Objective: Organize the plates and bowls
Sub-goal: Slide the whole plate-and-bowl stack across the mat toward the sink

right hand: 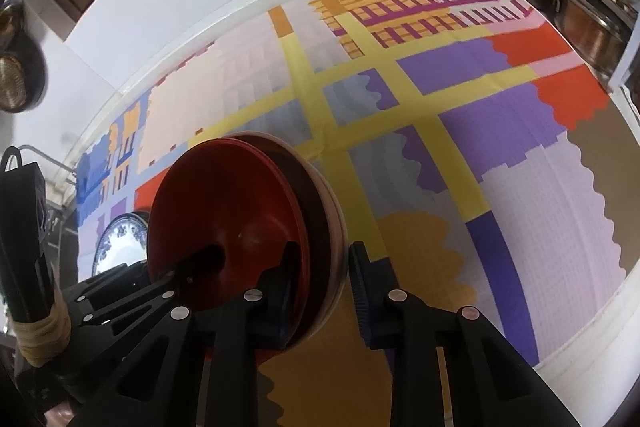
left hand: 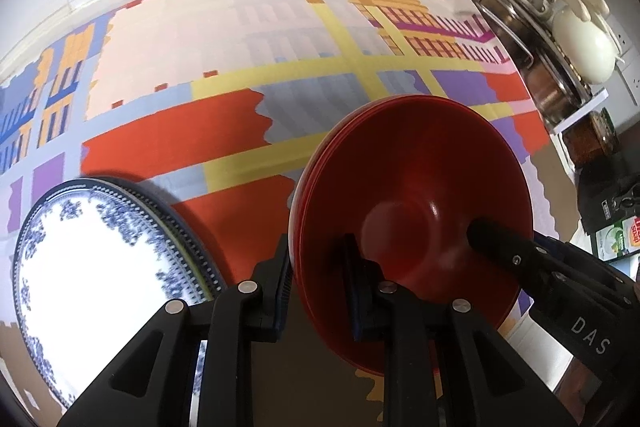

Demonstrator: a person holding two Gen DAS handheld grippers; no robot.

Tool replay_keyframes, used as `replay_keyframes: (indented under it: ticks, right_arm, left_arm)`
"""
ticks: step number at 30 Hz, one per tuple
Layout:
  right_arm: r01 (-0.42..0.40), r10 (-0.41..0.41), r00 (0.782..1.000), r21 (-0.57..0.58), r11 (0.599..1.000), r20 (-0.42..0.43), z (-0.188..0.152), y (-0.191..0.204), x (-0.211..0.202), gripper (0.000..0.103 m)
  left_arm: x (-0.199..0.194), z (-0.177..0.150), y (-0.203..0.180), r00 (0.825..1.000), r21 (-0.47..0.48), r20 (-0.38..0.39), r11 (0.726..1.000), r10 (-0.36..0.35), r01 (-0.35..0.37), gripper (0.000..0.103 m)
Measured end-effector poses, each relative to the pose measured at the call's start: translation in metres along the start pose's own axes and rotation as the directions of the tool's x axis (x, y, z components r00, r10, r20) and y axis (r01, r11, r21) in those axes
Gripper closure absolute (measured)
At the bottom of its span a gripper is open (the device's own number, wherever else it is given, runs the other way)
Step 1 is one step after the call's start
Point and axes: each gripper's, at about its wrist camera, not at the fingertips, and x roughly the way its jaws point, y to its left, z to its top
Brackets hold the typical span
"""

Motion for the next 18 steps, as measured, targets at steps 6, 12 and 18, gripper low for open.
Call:
replay_keyframes:
  ticks: [6, 12, 18]
  right_arm:
    - [-0.019, 0.019, 1.0, -0.023, 1.0, 0.024, -0.003, 0.016, -0.015, 0.077]
    - [-0.038, 0.041, 0.998, -0.06, 0.997, 0.051, -0.007, 0.044, -0.029, 0.077]
    - [-0.062, 0.07, 0.995, -0.115, 0.991, 0.075, -0.013, 0.084, -0.041, 0.077]
  left_arm:
    - [-0.025, -0.007, 0.011, 0.999, -0.013, 0.046, 1.0, 0.009, -0.008, 0.079]
    - [-0.053, -0.017, 0.033, 0.996, -0.041, 0.088, 0.999, 0.018, -0.014, 0.079]
    - [-0.084, -0.035, 0.067, 0.992, -0.083, 0.12, 0.996, 0.041, -0.031, 0.079]
